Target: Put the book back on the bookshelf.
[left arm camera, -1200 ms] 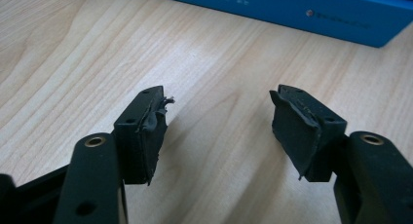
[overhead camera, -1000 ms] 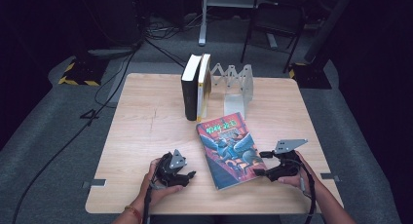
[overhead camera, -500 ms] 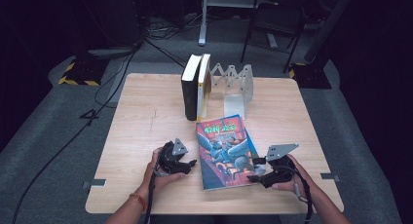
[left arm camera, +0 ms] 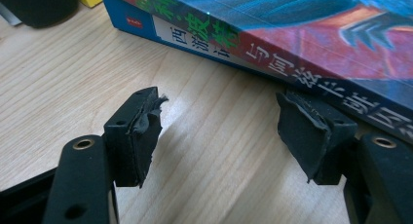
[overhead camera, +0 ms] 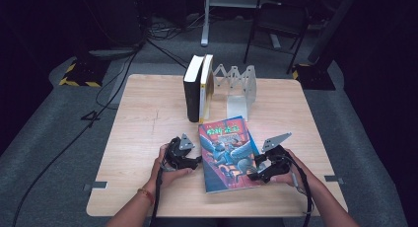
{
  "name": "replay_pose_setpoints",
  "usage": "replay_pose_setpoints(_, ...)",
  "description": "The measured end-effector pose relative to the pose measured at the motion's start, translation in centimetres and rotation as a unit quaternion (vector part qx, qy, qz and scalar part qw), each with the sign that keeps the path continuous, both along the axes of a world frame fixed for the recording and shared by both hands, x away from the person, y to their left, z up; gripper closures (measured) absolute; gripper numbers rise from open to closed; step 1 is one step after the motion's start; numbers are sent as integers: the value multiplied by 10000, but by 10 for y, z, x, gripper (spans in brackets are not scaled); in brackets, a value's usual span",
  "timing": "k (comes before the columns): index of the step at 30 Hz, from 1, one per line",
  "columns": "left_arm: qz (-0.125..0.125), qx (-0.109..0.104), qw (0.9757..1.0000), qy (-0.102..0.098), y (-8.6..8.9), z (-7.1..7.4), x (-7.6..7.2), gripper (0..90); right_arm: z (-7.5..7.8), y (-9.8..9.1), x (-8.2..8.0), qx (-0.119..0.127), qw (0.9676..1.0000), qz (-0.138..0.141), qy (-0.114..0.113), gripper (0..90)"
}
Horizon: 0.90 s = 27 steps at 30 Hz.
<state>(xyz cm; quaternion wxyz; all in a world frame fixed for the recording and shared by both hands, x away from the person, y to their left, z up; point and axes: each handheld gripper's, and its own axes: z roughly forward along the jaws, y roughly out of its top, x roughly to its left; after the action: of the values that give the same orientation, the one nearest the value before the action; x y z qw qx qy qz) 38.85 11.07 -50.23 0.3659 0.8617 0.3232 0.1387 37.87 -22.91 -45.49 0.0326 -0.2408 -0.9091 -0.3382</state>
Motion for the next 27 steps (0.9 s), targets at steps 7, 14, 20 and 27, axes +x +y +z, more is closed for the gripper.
replay_pose_setpoints(7, -106, 38, 9999, -6, -2, 0, 1, 379, 1, 3, -1, 102, 9996, -66, -250, 213)
replay_pose_setpoints(14, -78, 51, 9999, -36, -2, 0, 1, 378, 6, 3, 4, 318, 9983, -141, -463, 355)
replay_pose_setpoints(20, 147, -65, 9999, -1, 1, 1, 10, 380, 3, 14, 20, 745, 9968, -45, -276, 576)
replay_pose_setpoints(27, 298, -182, 9994, 60, 2, 1, 29, 460, 8, 14, 19, 935, 9942, 94, -527, 709)
